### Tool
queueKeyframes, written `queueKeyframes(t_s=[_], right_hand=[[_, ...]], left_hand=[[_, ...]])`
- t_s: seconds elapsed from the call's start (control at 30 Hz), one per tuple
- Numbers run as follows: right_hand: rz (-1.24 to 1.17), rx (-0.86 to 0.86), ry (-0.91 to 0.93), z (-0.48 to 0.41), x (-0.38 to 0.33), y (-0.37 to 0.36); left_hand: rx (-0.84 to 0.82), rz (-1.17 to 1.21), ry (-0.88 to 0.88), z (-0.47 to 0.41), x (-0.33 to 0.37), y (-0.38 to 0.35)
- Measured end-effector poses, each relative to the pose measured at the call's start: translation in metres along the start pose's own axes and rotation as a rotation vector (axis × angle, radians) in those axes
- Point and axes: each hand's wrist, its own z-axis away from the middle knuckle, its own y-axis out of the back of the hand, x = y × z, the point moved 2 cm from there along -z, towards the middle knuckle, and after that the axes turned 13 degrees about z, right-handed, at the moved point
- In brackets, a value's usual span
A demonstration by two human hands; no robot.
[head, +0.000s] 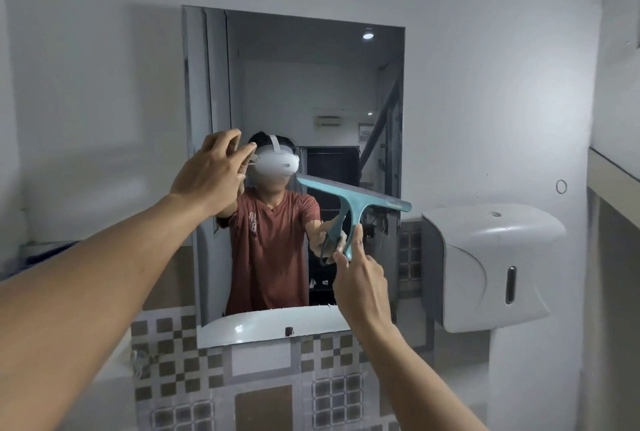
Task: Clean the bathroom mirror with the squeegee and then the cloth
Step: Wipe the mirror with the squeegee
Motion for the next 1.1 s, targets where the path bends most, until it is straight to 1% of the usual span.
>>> queueKeyframes(t_s=[0.13,0.27,0.4,0.53,0.73,0.9,1.1], right_hand=[[-0.083,-0.056,-0.060,0.002,-0.011,-0.013],[-0.228,-0.077,-0.092,0.010,-0.027,-0.022],[-0.367,-0.079,-0.126,0.022,-0.047,-0.035],[-0.493,-0.132,-0.121,0.039,-0.068,-0.049],[-0.478,-0.169,-0.032,0.073,-0.098,-0.078],[-0.423,-0.185,-0.002,0.080,-0.110,-0.089],[-0.265,-0.251,0.075,0.087,-0.105,-0.094]], left_hand=[[-0.017,-0.014,-0.020,-0.004,-0.004,0.005],[-0.002,-0.025,-0.043,-0.006,-0.007,0.007],[-0.010,0.004,-0.021,-0.007,-0.010,0.006],[-0.037,-0.004,-0.013,-0.010,-0.013,0.010],[-0.119,-0.036,-0.049,-0.013,-0.015,0.026],[-0.131,-0.031,-0.053,-0.013,-0.015,0.027],[-0.132,-0.041,-0.055,-0.013,-0.017,0.027]])
